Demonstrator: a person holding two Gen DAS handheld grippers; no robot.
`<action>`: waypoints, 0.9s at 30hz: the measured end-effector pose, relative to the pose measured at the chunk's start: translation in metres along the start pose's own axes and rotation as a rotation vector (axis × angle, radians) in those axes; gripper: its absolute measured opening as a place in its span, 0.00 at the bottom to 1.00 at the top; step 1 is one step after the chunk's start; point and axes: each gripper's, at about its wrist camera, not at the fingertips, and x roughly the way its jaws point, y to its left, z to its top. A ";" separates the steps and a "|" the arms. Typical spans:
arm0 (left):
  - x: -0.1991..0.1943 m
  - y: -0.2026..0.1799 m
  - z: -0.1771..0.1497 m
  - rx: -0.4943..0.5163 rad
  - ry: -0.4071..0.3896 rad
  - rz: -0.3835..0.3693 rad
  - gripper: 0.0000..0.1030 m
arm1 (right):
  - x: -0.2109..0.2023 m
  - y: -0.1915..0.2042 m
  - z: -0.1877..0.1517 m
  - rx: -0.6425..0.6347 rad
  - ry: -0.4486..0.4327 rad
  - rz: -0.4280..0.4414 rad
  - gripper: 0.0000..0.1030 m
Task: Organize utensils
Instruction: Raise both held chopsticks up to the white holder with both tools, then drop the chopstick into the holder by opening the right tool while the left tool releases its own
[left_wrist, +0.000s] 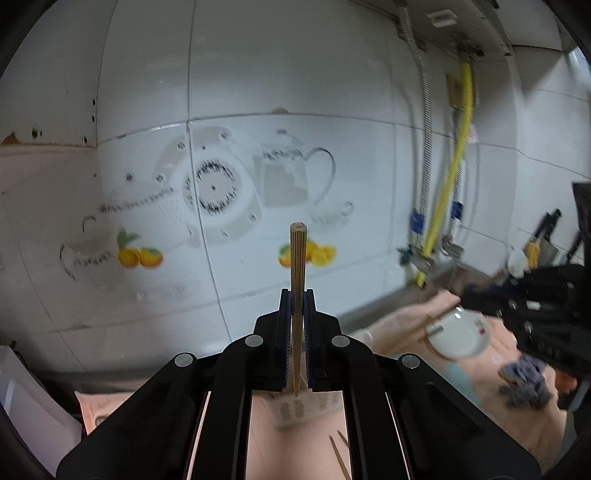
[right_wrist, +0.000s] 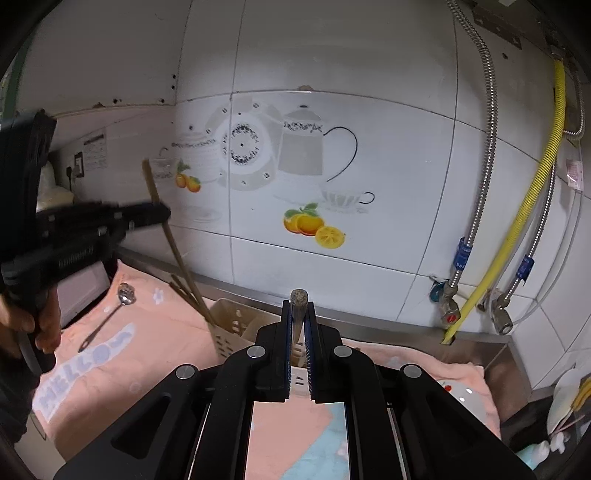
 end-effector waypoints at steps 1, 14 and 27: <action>0.004 0.001 0.002 -0.006 -0.003 0.007 0.05 | 0.004 -0.001 0.001 -0.001 0.011 -0.002 0.06; 0.069 0.030 -0.032 -0.093 0.127 0.019 0.06 | 0.051 -0.003 -0.011 -0.006 0.105 -0.001 0.06; 0.056 0.033 -0.043 -0.089 0.116 0.033 0.41 | 0.071 -0.007 -0.022 0.029 0.131 -0.005 0.09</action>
